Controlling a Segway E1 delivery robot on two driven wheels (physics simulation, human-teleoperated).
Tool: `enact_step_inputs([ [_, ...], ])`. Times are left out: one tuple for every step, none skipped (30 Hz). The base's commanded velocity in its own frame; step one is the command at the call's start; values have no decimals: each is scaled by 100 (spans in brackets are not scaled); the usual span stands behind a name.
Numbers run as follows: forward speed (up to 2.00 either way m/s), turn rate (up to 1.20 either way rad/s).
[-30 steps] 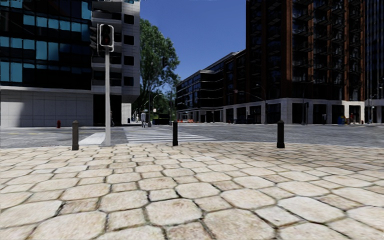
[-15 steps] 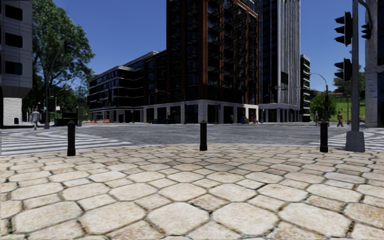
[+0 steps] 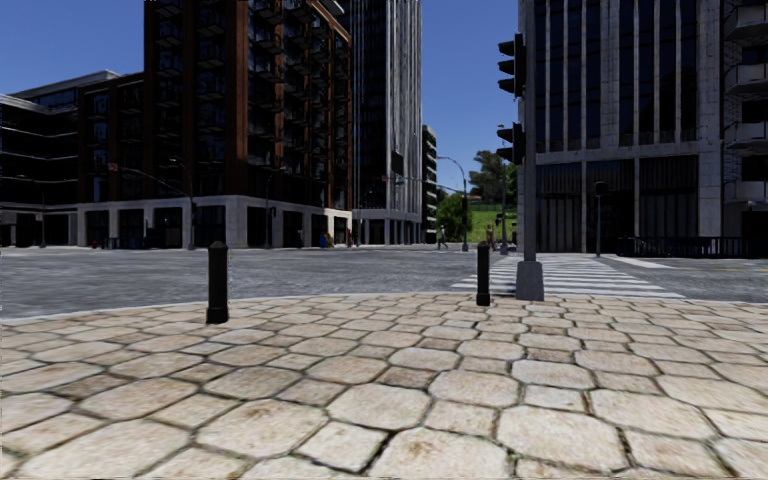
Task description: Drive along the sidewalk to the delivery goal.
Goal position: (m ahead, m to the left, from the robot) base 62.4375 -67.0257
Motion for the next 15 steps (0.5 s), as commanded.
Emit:
enact_step_inputs([
  [200, -92],
  [200, -92],
  [200, -92],
  [200, -92],
  [200, -92],
  [200, -92],
  [200, -92],
  [200, -92],
  [200, -92],
  [200, -92],
  [200, -92],
  [200, -92],
  [200, -92],
  [200, -92],
  [200, -92],
])
